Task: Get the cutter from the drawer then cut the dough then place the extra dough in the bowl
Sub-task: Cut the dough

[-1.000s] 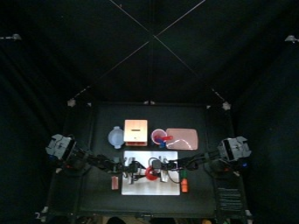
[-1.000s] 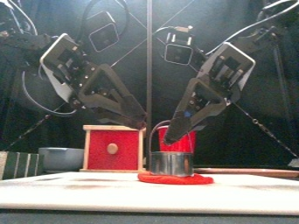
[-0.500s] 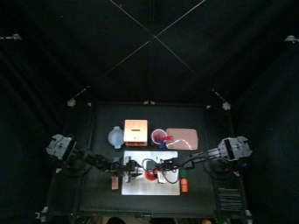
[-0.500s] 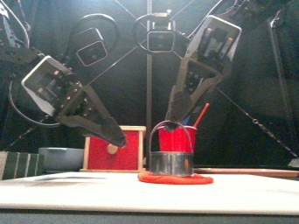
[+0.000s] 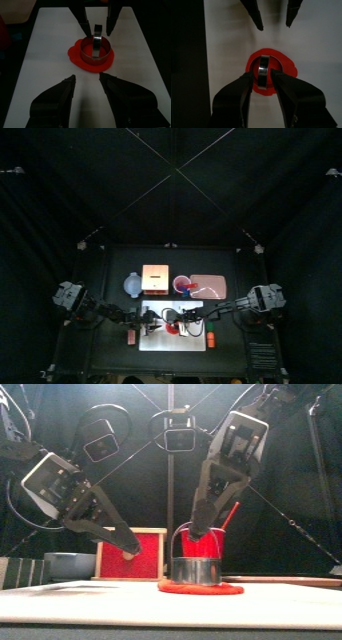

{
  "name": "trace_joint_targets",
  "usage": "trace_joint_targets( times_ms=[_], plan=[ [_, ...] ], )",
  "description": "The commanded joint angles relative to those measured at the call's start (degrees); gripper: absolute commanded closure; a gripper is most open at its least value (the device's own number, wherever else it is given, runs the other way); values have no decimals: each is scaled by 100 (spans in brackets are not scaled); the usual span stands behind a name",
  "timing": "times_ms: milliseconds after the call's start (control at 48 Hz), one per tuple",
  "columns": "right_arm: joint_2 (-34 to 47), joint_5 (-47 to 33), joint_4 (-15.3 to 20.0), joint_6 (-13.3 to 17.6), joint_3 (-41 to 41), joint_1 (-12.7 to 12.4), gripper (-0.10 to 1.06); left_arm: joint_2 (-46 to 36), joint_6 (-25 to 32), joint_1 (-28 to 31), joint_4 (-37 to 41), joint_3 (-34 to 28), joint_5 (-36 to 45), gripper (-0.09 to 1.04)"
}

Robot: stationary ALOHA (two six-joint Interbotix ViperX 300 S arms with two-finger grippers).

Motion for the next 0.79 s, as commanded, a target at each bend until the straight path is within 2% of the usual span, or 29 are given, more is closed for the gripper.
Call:
trace_joint_targets(
  times_ms=[21,333,792],
  plan=[
    [-70,-18,-18,9,-158,-35,31,-62,0,18,-9,-35,-53,13],
    [-62,88,-105,9,-316,-35,42,-44,0,9,-26,0,-53,13],
    [-510,229,-334,9,-457,-70,43,-44,-9,-26,-70,9,-35,13]
  ],
)
